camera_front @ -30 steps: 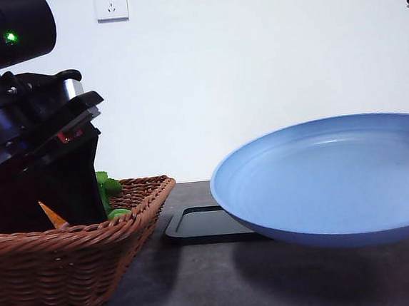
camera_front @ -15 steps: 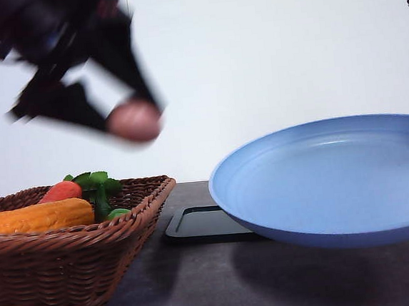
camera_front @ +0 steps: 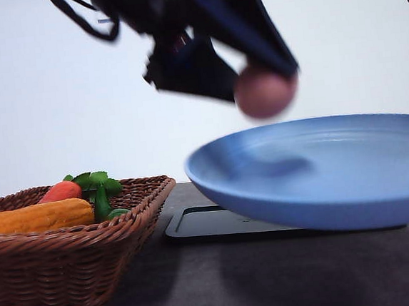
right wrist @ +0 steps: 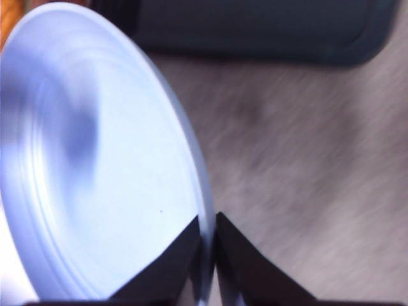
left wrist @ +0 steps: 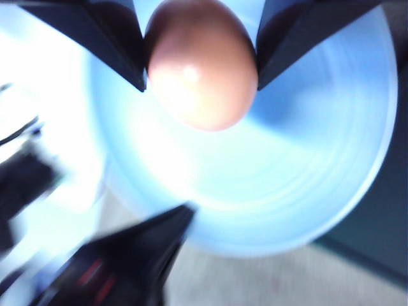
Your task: Transfer egg from basket to plate and serve
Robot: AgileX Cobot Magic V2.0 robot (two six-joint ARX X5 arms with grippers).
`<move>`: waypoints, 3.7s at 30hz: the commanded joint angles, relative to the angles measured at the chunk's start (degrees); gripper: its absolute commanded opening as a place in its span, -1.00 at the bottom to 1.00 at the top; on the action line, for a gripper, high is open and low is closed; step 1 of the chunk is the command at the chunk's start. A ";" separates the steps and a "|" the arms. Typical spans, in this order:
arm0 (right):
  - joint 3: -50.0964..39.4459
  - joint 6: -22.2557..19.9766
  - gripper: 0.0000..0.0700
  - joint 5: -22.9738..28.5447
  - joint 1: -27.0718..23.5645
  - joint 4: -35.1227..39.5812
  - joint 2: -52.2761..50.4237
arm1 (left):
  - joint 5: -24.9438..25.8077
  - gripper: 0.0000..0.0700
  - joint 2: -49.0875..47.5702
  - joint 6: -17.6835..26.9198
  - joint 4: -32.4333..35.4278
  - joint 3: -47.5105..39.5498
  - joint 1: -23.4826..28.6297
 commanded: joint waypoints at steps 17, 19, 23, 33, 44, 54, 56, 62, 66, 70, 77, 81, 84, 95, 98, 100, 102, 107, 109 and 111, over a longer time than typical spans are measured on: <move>0.72 -2.38 -1.00 -3.29 0.26 -7.52 0.44 | -0.03 0.03 5.21 1.69 -0.50 1.28 -2.84; 0.72 -2.37 -1.00 -3.27 0.26 -7.95 0.47 | 0.84 0.03 5.20 0.95 -1.61 2.26 -2.84; 0.72 -2.30 -1.00 -3.27 0.24 -7.23 0.69 | 1.06 0.03 4.09 0.44 -5.85 5.62 -2.75; 0.87 -0.99 -1.00 -3.85 -0.91 1.94 10.61 | 0.84 0.03 -5.11 0.59 -12.01 12.93 -2.12; 7.00 0.86 -1.00 -7.99 -5.36 14.02 26.95 | -4.69 0.03 -23.50 0.41 -18.05 12.96 -0.30; 23.20 1.37 -1.00 -5.33 -7.19 15.47 42.39 | -6.87 0.03 -35.85 -4.82 -20.05 12.96 -0.30; 25.95 1.90 -1.00 -5.15 -7.46 15.44 45.08 | -6.87 0.02 -36.93 -5.35 -20.71 12.96 -0.30; 30.74 2.63 -1.00 -5.13 -7.48 15.62 50.62 | -7.11 0.02 -37.96 -5.42 -21.86 12.96 -0.30; 30.88 2.58 -1.00 -4.09 -7.48 15.79 51.31 | -7.11 0.02 -37.40 -5.40 -21.88 12.96 -0.30; 30.88 2.56 -0.79 -3.62 -7.48 15.80 51.32 | -7.11 0.02 -36.73 -5.40 -21.91 12.96 -0.30; 30.89 2.16 -0.37 -3.63 -7.53 17.11 51.32 | -7.11 0.02 -35.99 -5.38 -21.90 12.96 -0.30; 31.81 2.16 -0.37 -3.98 -8.50 17.25 51.07 | -7.13 0.02 -35.51 -5.38 -21.92 12.96 -0.30; 34.32 1.37 -0.37 -4.09 -10.34 14.09 50.95 | -7.31 0.02 -34.79 -5.38 -21.90 12.96 -0.30; 49.93 -5.42 -0.40 -5.57 -18.68 -6.16 50.10 | -17.17 -0.03 -29.20 -4.77 -21.88 12.96 -0.15; 49.83 -5.44 -0.62 -7.17 -18.99 -7.68 47.64 | -24.80 -0.27 -26.31 -2.39 -21.90 12.96 0.77; 49.82 -5.69 -0.79 -7.05 -18.43 -9.01 45.92 | -29.91 -0.47 -23.79 -1.07 -21.88 12.96 1.87; 49.69 -6.55 -0.92 -6.94 -17.03 -10.12 43.94 | -33.79 -0.68 -21.13 0.65 -22.06 12.96 3.52; 48.17 -8.04 -1.00 -0.86 -9.95 -11.43 37.80 | -36.48 -1.00 -14.82 2.72 -24.21 12.94 10.94; 47.03 -8.04 -1.00 4.97 -6.53 -11.51 34.83 | -36.45 -1.00 -12.50 2.16 -25.09 12.93 14.76; 45.25 -8.04 -1.00 11.37 -2.66 -10.77 31.60 | -36.39 -1.00 -11.02 1.35 -25.72 12.82 19.18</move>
